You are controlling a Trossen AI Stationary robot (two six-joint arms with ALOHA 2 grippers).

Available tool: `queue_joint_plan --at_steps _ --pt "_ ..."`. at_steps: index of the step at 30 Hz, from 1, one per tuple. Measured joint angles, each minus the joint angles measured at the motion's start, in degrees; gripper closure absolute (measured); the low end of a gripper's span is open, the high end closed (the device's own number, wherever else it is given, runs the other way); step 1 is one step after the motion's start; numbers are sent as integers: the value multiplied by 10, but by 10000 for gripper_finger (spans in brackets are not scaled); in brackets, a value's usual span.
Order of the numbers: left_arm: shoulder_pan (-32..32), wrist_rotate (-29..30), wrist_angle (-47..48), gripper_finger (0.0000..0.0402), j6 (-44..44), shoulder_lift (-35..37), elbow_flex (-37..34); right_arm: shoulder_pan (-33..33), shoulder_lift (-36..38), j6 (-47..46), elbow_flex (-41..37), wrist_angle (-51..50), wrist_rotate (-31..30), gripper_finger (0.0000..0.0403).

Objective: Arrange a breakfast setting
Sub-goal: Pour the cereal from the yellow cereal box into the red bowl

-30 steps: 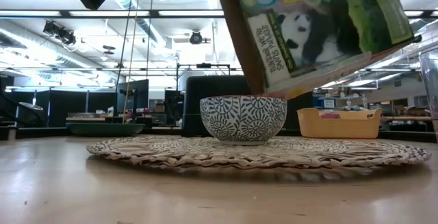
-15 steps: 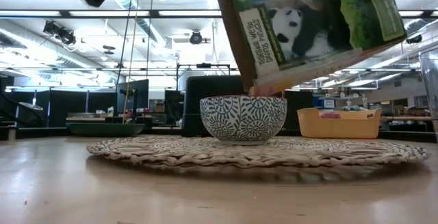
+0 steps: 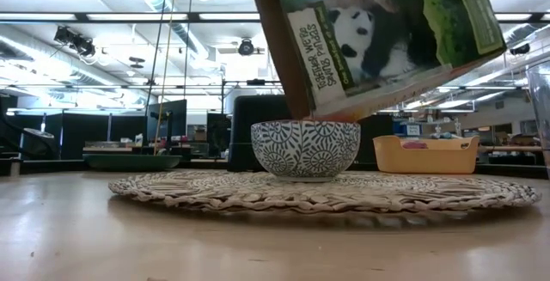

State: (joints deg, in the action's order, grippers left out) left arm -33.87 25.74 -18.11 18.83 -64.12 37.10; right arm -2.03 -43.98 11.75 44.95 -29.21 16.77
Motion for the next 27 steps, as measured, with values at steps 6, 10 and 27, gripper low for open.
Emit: queue_joint_plan --at_steps 6,10,27 --pt "-1 0 0 308 0 0 0 -1 48 -2 0 -30 -3 229" --pt "0 0 0 308 0 0 0 -1 62 -16 0 -57 -13 229" --pt "-1 0 -1 308 0 0 0 -1 -22 5 0 28 -6 228"
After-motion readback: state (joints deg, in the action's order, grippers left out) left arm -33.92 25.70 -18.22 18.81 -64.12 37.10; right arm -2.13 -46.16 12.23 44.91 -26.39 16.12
